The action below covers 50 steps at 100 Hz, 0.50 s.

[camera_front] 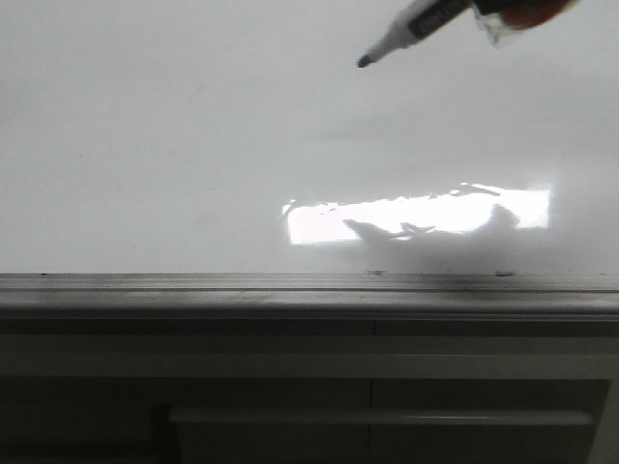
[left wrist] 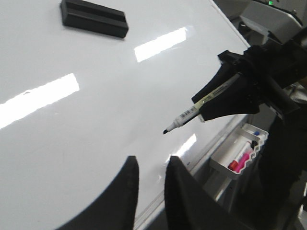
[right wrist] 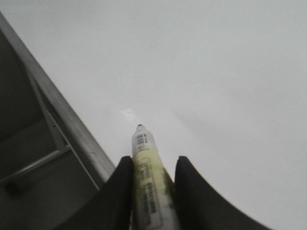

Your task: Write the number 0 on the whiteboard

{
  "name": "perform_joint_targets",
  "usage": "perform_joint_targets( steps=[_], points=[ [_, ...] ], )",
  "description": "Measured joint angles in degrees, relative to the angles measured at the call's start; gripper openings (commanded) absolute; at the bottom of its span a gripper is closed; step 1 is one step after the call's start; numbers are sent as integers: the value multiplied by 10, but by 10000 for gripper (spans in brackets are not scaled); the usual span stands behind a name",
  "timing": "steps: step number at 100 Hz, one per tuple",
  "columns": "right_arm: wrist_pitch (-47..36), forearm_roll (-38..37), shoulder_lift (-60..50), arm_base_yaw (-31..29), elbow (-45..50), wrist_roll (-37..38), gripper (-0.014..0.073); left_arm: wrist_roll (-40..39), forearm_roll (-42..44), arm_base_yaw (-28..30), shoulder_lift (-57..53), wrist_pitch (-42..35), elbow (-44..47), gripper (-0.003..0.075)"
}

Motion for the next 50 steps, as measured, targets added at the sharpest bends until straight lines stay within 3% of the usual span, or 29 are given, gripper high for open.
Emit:
perform_joint_targets(
  steps=[22,50],
  points=[
    [-75,-29,12,-51,3,0,-46,-26,-20,57,-63,-101,66,-20],
    [-156,-29,81,-52,3,0,-46,-26,-30,68,-70,-111,74,-20]
  ],
)
